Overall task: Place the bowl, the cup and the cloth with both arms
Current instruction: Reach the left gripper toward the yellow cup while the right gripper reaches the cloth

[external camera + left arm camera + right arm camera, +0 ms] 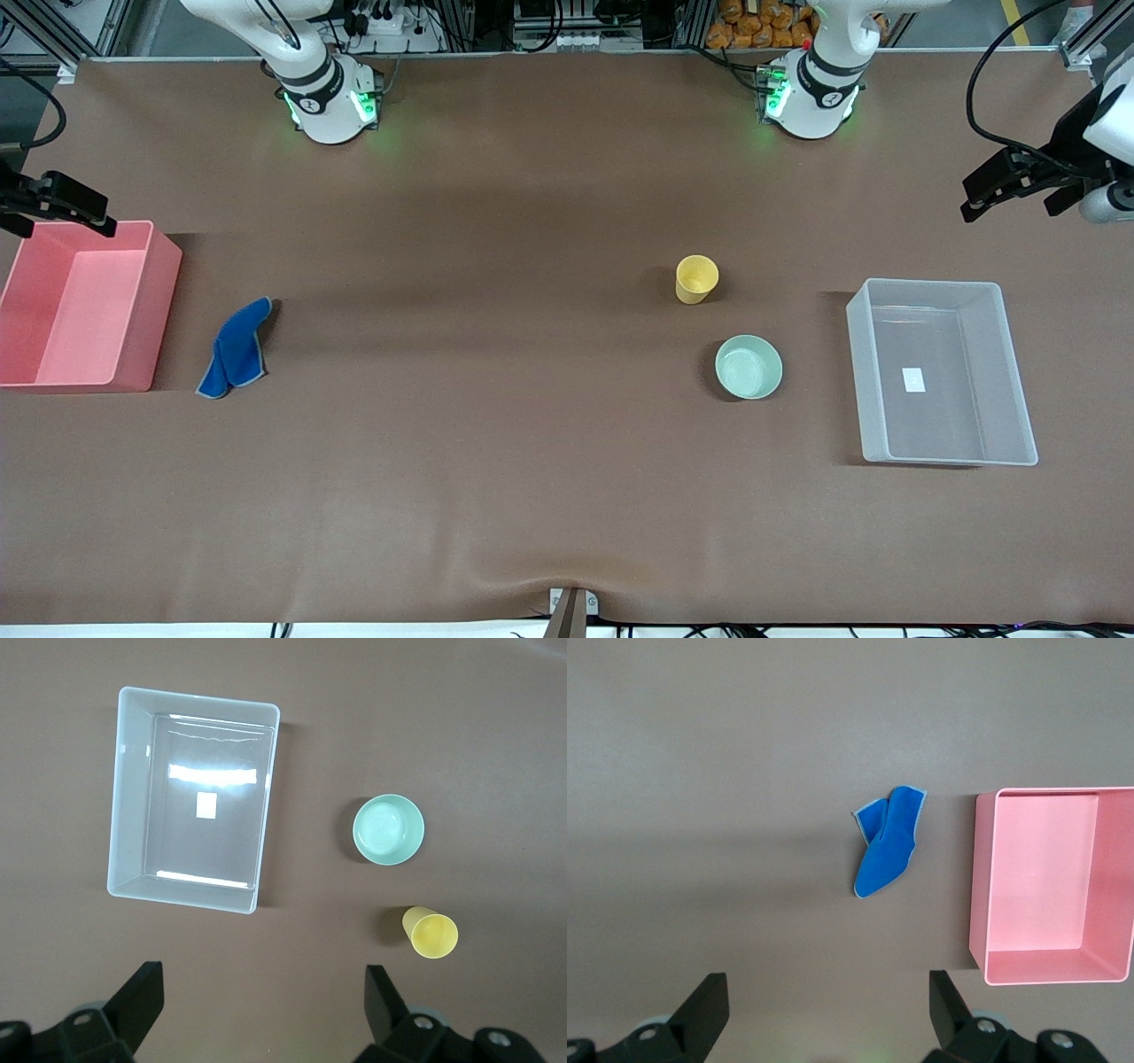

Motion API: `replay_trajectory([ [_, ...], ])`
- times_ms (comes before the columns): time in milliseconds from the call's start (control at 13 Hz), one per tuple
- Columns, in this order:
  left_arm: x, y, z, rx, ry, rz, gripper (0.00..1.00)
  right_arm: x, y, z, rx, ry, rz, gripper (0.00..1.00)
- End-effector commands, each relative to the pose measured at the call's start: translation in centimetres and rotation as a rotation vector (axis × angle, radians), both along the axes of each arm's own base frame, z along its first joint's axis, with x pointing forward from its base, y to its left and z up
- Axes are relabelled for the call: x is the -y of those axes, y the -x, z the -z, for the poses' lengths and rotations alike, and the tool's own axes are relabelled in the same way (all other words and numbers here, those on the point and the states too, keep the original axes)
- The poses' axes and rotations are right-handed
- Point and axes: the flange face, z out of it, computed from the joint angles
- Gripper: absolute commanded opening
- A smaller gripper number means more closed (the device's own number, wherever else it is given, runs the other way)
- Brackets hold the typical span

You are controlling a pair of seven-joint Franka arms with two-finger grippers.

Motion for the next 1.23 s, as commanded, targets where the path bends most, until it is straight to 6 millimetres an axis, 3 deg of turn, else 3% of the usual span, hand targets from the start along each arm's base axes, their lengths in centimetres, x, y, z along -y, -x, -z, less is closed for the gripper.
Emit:
replay_trajectory([
  [0, 0.0, 1.0, -0.7, -0.007, 0.003, 0.008, 1.0, 0.0, 0.2, -0.8, 0.003, -0.012, 0.0, 1.0],
  [462, 0.1, 0.9, -0.5, -0.012, 0.002, 0.008, 1.0, -0.1, 0.1, -0.6, 0.0, -0.013, -0.001, 1.0],
  [769, 4.1, 0.9, 2.3, -0.09, 0.001, 0.057, 1.0, -0.2, 0.1, -0.6, 0.0, -0.012, 0.0, 1.0],
  [923, 6.3, 0.9, 5.4, -0.116, -0.004, 0.096, 1.0, -0.3, -0.1, -0.3, -0.007, -0.012, -0.001, 1.0],
  [1154, 9.4, 1.3, 11.9, -0.13, -0.012, 0.151, 1.0, 0.0, 0.4, 0.3, -0.061, -0.011, 0.0, 1.0],
])
